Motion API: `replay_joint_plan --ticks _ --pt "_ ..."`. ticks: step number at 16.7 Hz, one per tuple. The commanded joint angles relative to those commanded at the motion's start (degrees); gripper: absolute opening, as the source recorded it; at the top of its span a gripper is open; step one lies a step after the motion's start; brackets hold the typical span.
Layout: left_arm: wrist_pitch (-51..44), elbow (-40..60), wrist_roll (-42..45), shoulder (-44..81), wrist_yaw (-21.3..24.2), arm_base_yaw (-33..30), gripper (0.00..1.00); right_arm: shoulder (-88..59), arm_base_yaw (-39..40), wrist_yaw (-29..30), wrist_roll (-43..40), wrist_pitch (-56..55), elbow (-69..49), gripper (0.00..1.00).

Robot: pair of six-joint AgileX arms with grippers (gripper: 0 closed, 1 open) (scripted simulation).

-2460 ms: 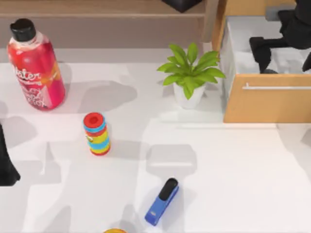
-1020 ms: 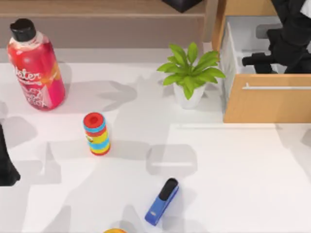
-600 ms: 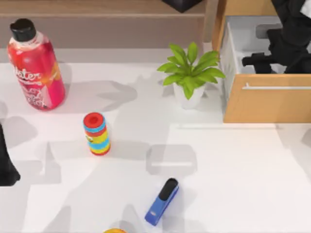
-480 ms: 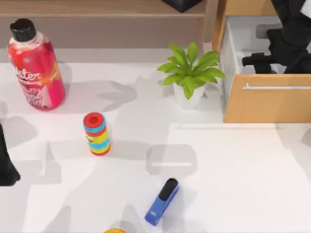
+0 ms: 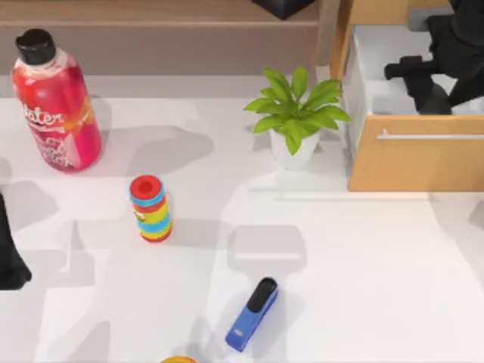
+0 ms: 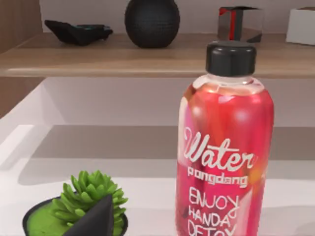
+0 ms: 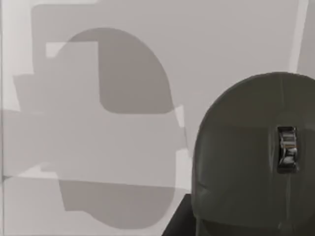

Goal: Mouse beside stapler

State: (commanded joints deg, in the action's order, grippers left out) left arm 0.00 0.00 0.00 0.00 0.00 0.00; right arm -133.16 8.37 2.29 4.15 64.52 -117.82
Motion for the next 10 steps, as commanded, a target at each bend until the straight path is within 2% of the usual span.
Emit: replay_joint_plan --ticks 5,10 --pt "0.0 0.0 0.0 0.0 0.0 0.0 1.00 10.6 2.6 2.2 3.1 -1.5 3.7 0.00" --pt "0.0 0.0 0.0 0.0 0.0 0.0 1.00 21.0 8.8 3.5 9.3 -4.4 10.9 0.00"
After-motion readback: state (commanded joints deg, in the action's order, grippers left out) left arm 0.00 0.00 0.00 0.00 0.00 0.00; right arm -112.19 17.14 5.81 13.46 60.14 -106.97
